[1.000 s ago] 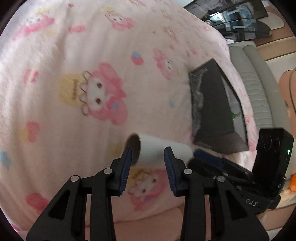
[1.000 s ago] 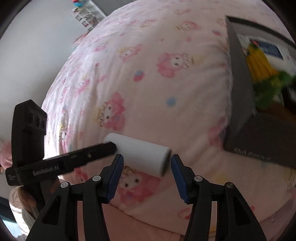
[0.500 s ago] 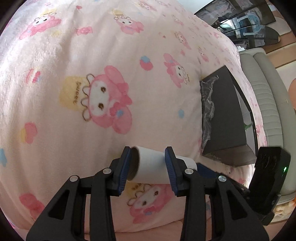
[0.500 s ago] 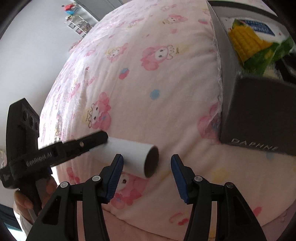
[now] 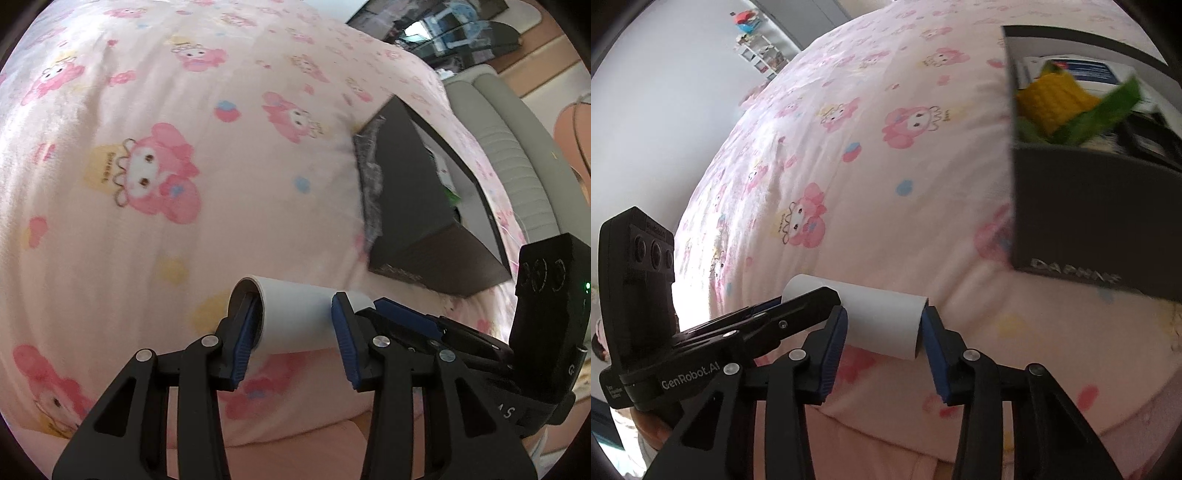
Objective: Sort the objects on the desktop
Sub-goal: 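Lift the paper roll with the right gripper and carry it over the box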
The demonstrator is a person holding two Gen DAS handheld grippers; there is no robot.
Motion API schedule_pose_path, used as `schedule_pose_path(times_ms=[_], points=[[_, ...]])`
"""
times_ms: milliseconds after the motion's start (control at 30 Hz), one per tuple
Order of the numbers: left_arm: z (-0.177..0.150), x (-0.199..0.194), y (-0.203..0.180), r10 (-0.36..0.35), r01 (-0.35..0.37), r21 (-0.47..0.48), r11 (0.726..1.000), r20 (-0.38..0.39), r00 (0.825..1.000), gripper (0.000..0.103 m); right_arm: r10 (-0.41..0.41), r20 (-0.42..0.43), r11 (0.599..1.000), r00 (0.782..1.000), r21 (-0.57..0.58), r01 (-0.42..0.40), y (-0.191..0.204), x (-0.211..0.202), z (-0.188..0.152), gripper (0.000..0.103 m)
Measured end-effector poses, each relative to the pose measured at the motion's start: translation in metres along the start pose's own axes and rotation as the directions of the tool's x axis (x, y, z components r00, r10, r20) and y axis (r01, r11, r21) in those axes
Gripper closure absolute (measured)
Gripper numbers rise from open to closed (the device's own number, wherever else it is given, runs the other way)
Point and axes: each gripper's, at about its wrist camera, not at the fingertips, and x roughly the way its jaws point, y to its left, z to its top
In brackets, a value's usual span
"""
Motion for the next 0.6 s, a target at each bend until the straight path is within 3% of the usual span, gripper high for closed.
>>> schedule_pose_path(times_ms=[233,600], points=[[-0.024,-0.004,-0.024,-0.08,0.079,0.067,0.995,0.01,0.997,0.062,-0.019,0.043,1.0,0.999,0.01,0.019,-0.004,-0.031,-0.017,0.063],[-0.032,-0.044,-0.067,-0.182,0.175,0.099,0.98,0.07,0.981,0.065,-0.048,0.168,0.997,0.985,-0.054,0.058,0.005,-0.099,-0.03,0.063]])
